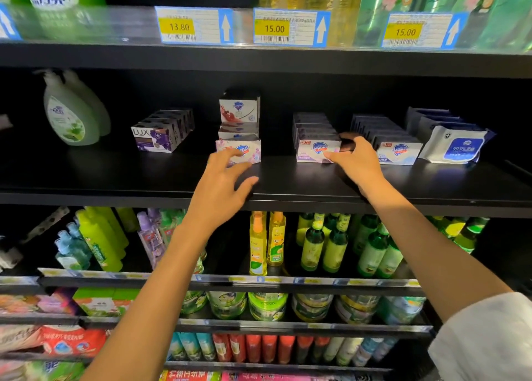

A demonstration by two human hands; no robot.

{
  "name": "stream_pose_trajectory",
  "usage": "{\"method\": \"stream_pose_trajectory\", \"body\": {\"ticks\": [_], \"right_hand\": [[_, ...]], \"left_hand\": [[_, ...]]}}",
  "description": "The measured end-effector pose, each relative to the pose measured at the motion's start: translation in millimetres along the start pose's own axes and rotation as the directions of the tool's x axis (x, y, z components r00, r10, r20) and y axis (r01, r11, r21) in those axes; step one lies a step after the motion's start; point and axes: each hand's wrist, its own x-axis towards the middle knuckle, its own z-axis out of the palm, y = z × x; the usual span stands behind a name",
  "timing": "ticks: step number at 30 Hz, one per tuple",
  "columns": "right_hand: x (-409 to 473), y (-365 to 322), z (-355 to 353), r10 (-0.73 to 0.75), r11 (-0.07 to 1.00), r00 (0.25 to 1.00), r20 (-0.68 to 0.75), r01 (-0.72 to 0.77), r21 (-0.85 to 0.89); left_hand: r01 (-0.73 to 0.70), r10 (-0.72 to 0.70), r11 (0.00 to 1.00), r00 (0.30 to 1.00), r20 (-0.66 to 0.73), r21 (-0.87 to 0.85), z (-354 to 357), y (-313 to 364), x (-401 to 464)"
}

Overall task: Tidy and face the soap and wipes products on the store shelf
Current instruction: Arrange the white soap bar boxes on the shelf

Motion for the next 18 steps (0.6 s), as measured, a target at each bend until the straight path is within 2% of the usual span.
{"method": "stream_pose_trajectory", "body": {"ticks": [3,5,10,14,18], "right_hand": [[2,-2,1,-0.012,1.000,0.999,0.032,0.012,0.003],[3,-3,2,-0.004,1.000,0.999,0.038,0.003,0.028],[6,-2,1,0.026,0.999,0.999,-0.021,-0.025,0.025],[4,-3,1,0.019,1.000,1.000,0.024,-0.019,0.003],[1,-5,-1,0.022,0.994,1.000,0.005,-0.022,0.104]], "left_hand": [[-0.047,0.063,0.996,0.969,0.238,-0.071,-2,20,-3],[-0.073,0.072,0.997,0.935,0.346,-0.011,-1,23,-3],[-0.080,0.073,0.997,0.926,0.369,0.005,-2,18,-3],[-0.061,0.055,0.998,0.929,0.366,0.004,-2,20,-3],[-0.038,0.034,0.999,0.928,0.371,0.003,-3,21,-2]]}}
